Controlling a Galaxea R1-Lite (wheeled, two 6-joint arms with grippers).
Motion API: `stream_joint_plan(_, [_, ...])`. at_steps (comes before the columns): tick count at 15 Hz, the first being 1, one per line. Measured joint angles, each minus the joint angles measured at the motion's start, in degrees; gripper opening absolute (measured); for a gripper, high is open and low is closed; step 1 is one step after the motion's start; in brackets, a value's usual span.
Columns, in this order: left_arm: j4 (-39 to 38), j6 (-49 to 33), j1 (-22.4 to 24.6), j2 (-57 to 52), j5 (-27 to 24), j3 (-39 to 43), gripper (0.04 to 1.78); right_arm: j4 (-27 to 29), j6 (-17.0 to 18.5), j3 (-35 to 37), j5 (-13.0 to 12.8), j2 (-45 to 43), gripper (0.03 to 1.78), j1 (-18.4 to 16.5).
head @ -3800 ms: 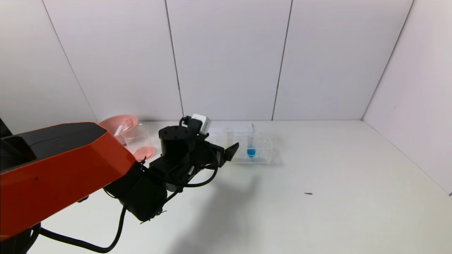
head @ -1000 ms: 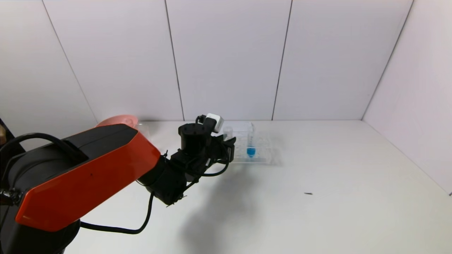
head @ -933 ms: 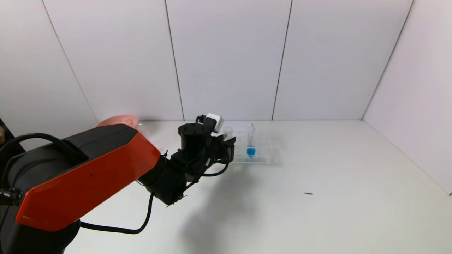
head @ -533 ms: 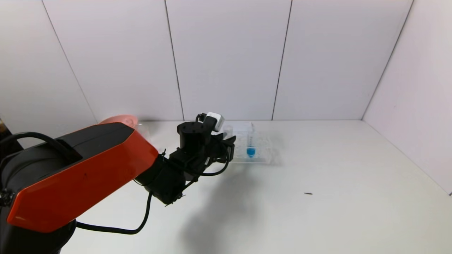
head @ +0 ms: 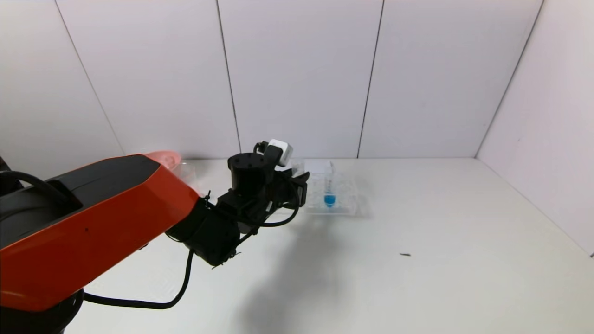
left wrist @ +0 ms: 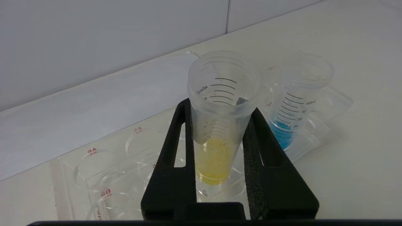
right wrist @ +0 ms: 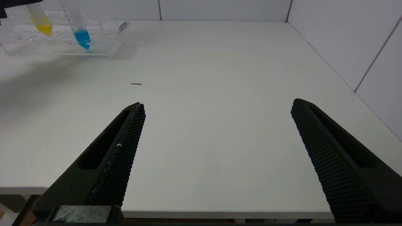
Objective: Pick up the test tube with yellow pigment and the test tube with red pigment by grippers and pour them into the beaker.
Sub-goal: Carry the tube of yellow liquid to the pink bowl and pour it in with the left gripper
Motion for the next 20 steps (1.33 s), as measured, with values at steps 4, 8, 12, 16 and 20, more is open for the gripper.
stream_joint_plan(4, [0.6, 0.2, -0.3, -1.6, 0.1, 0.3, 0.45, 0.0, 0.0, 0.0, 0.0, 0.0, 1.70, 0.0])
stream_joint_plan(8, [0.6, 0.9, -0.5, -3.6, 0.3, 1.0, 0.45, 0.0, 0.0, 0.0, 0.0, 0.0, 1.70, 0.0])
stream_joint_plan(12, [0.6, 1.7, -0.7, -6.1, 0.4, 1.9, 0.45, 0.0, 0.0, 0.0, 0.0, 0.0, 1.70, 0.0])
stream_joint_plan(16, [2.2, 1.8, -0.8, -9.2, 0.4, 3.0, 0.45, 0.0, 0.0, 0.0, 0.0, 0.0, 1.70, 0.0])
stream_joint_plan(20, [3.5, 3.3, -0.1, -13.3, 0.5, 5.1, 0.45, 0.0, 0.0, 0.0, 0.0, 0.0, 1.70, 0.0])
